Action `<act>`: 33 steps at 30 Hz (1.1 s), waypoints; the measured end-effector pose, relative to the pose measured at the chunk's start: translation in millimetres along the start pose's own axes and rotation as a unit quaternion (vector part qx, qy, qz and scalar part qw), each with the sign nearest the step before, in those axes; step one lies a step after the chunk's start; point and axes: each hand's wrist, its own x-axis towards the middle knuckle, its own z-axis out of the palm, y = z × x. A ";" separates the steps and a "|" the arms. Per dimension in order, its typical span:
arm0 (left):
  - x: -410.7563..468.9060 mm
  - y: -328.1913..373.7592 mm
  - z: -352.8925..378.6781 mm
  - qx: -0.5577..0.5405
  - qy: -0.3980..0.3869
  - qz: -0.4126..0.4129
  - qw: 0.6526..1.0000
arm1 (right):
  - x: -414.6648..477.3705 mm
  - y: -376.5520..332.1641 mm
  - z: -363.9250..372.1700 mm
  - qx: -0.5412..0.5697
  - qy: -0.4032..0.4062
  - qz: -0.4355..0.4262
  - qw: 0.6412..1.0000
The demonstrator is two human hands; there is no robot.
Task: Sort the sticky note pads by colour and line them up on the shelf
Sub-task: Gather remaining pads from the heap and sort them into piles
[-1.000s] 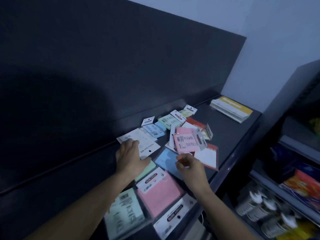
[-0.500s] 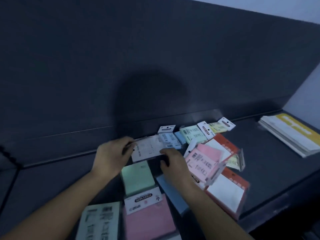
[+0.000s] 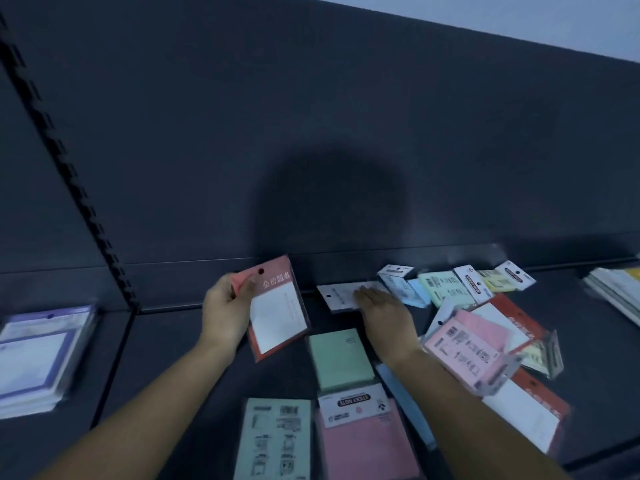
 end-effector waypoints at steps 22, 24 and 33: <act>-56.2 20.1 -92.9 -0.022 0.149 -0.088 0.985 | 1.2 -124.8 -45.4 0.690 -0.030 0.195 0.696; -67.5 22.0 -115.3 -0.039 0.185 -0.099 0.977 | 0.5 -145.2 -44.0 0.705 -0.082 0.206 0.674; -98.4 46.3 -222.5 -0.103 0.225 -0.122 0.961 | 0.9 -251.8 -53.4 0.731 -0.262 0.179 0.604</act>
